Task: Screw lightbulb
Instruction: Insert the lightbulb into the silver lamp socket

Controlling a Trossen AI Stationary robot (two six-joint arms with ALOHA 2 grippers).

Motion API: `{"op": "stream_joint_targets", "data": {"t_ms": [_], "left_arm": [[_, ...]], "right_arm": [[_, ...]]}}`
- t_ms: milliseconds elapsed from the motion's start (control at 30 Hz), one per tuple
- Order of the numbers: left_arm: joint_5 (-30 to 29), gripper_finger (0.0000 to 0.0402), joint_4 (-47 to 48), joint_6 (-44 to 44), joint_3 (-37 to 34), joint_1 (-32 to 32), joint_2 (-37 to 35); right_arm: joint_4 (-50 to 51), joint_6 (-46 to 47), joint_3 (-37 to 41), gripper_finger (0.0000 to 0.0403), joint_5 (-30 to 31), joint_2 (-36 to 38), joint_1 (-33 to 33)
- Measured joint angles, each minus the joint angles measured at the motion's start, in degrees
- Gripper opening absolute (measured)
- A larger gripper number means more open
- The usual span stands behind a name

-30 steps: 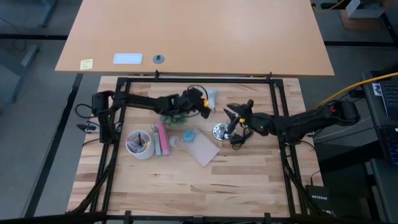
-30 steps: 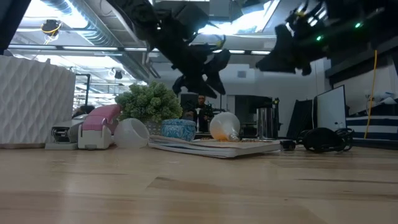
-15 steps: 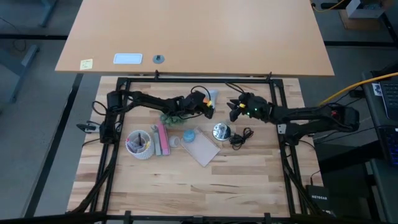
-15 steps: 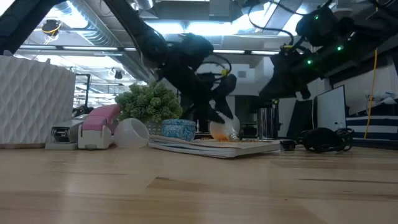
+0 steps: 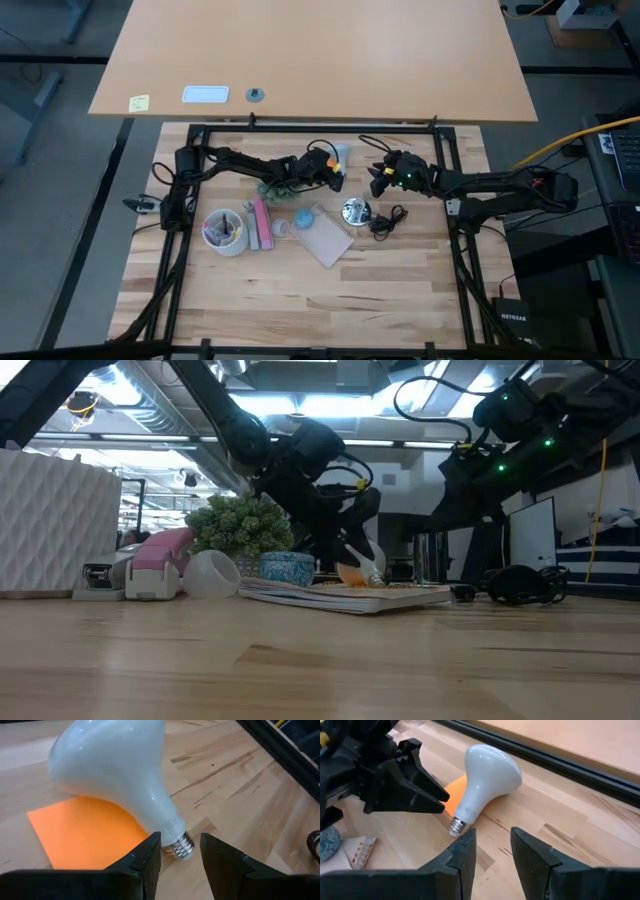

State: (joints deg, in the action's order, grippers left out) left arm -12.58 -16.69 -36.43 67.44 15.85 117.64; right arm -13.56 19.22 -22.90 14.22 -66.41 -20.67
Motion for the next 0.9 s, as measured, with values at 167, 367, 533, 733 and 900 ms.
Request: {"op": "stream_joint_targets", "data": {"t_ms": [167,367,533,733,900], "left_arm": [[0.0,0.0129,-0.2,0.4,0.0,0.5,0.0],[-0.2,0.0136,-0.1,5.6,0.0,0.5,0.0],[-3.1,0.0174,3.2,5.3,0.0,0.1,0.0],[-6.4,0.0227,3.2,-7.1,0.0,0.4,0.0],[-6.4,0.0251,1.8,-11.8,0.0,0.4,0.0]], "right_arm": [[0.0,0.0,0.0,0.0127,0.1,0.0,0.0],[0.0,0.0,0.0,0.0127,0.1,0.0,0.0],[0.0,0.0,0.0,0.0127,0.1,0.0,0.0],[0.0,0.0,0.0,0.0127,0.1,0.0,0.0],[0.0,0.0,0.0,0.0127,0.1,0.0,0.0]]}}
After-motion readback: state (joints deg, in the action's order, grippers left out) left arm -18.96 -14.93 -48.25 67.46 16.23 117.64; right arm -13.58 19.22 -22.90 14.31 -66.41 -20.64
